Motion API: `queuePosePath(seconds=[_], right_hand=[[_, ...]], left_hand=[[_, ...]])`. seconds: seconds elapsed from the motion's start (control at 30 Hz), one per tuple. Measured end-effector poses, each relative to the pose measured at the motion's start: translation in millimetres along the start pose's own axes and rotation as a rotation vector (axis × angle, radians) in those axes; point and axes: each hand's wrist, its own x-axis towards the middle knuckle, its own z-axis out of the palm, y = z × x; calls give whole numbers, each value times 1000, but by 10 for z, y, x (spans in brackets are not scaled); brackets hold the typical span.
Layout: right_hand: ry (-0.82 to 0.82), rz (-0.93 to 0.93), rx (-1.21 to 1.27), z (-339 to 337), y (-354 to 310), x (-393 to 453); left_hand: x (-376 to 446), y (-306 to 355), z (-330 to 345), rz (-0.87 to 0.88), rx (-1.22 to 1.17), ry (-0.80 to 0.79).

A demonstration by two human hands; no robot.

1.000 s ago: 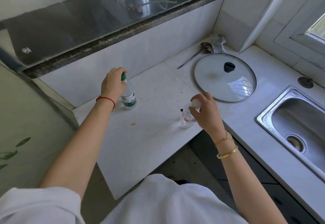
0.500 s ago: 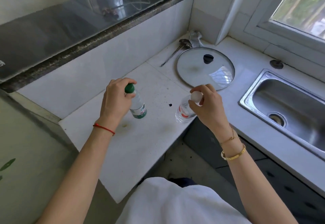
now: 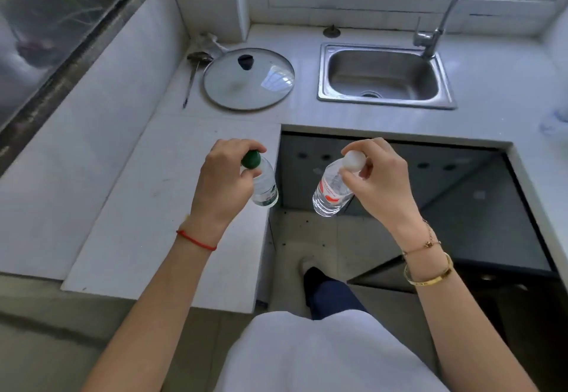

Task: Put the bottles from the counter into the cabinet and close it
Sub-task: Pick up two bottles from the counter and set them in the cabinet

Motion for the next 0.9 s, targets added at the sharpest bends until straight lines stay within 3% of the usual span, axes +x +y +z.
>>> queuePosePath(seconds=[0.43,0.63,0.9], right_hand=[[374,427,-187,-1077,317,-2212],[549,689,-251,-1384,688,-3026],[699,924,-257,-1570,1477,-3707]], left_hand=[[-851,1342,879,460,-222,-505],[-1231,1994,1479,617,-233,-667],[-1717,2570,2544,736,-243,-756]])
